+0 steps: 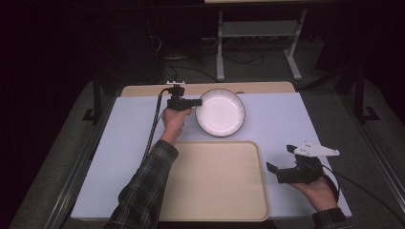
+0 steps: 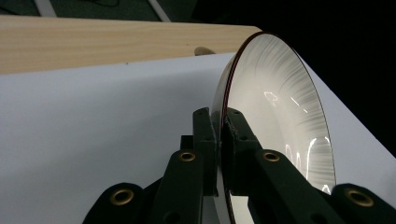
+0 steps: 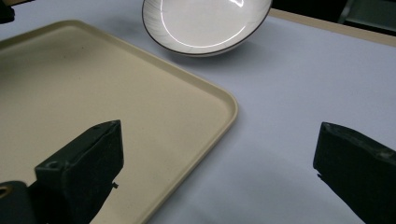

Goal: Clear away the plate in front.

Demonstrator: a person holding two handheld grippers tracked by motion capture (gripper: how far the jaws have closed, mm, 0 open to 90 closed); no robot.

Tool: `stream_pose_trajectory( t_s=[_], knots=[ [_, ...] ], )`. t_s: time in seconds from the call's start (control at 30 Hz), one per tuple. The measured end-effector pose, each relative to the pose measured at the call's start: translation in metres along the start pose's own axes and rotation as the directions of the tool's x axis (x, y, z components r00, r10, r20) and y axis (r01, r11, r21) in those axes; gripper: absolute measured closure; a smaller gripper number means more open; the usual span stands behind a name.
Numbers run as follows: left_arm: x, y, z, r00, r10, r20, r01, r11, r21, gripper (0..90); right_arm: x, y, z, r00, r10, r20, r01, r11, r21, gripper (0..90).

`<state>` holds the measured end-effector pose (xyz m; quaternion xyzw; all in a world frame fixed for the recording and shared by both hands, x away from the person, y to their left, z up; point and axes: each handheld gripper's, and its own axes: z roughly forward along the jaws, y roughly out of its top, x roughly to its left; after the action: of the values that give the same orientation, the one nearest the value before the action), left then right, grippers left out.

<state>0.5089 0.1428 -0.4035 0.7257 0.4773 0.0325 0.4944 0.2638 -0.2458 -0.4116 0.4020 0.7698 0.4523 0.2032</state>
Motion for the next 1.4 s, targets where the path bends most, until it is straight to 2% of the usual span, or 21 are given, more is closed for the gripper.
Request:
stream_pose_trajectory(
  t_s=[0.2,0.5,0.73,1.03,1.23,1.4],
  knots=[
    [-0.006,0.006,-0.019,0.9983,0.056,0.013,-0.056,0.9984,-0.003,85.5,0.000,0.000,0.000,1.0000,-0.003,-0.002,0.003,1.000,-0.003,0.8],
    [-0.016,0.002,-0.056,0.9930,0.108,0.049,-0.108,0.9942,0.001,85.5,0.001,0.000,0.001,1.0000,0.003,0.000,-0.003,1.000,0.000,0.8],
    [-0.025,-0.006,-0.086,0.9845,0.157,0.078,-0.158,0.9873,0.008,85.5,0.002,0.000,0.001,1.0000,-0.004,-0.005,0.004,1.000,-0.004,0.9],
    [-0.032,-0.025,-0.116,0.9760,0.195,0.096,-0.200,0.9786,0.047,85.5,0.005,0.001,0.001,1.0000,-0.003,-0.009,0.003,1.000,-0.022,1.0],
    [-0.031,-0.043,-0.125,0.9735,0.203,0.104,-0.212,0.9746,0.074,85.4,0.006,0.002,0.002,0.9999,-0.008,-0.007,0.008,1.000,-0.022,1.0],
    [-0.033,-0.060,-0.129,0.9721,0.195,0.131,-0.208,0.9732,0.098,85.5,0.006,0.001,0.002,1.0000,-0.007,0.000,0.007,1.000,-0.019,1.0]
  ],
)
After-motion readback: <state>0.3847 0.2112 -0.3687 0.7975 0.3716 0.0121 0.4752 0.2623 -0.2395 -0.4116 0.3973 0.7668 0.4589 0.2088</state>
